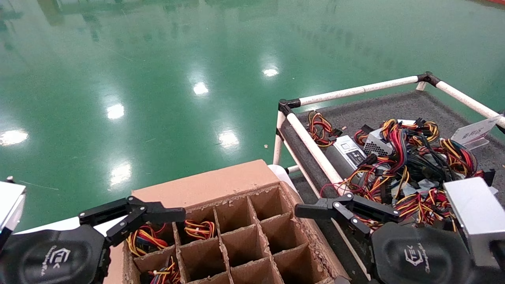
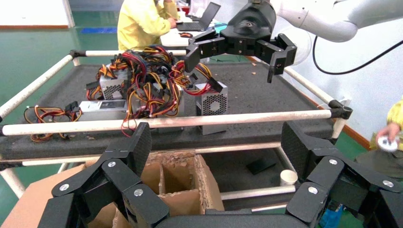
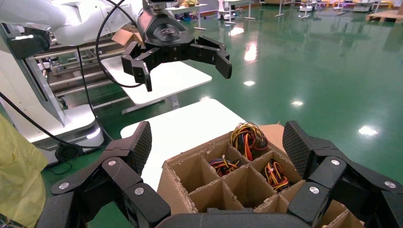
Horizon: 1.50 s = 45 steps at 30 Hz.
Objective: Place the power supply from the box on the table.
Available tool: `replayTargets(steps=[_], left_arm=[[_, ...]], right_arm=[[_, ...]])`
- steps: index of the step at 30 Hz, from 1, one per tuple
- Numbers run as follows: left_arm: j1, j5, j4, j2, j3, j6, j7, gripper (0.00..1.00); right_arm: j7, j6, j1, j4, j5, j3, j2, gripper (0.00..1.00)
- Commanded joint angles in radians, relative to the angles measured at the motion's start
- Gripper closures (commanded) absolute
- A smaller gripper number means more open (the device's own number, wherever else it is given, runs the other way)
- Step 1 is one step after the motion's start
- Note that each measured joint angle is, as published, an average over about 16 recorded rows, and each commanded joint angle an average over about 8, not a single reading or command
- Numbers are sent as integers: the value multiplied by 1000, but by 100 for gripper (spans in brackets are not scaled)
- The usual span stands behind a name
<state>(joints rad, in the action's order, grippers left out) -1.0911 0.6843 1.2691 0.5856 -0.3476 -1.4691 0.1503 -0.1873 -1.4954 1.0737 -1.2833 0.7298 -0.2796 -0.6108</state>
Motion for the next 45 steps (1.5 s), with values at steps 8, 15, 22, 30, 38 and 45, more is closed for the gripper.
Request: replayTargets(steps=[8,15,22,30,38,45], left_arm=[[0,0,0,0,0,0,0,100],[0,0,0,0,0,0,0,100],[0,0,0,0,0,0,0,100],[0,0,0,0,0,0,0,100],[0,0,0,0,0,0,0,100],[0,0,0,0,0,0,0,100]], right_arm=[[0,0,0,0,0,0,0,0],[0,0,0,0,0,0,0,0],[0,0,0,0,0,0,0,0],[0,0,0,0,0,0,0,0],[0,0,0,0,0,0,0,0],[0,0,0,0,0,0,0,0]])
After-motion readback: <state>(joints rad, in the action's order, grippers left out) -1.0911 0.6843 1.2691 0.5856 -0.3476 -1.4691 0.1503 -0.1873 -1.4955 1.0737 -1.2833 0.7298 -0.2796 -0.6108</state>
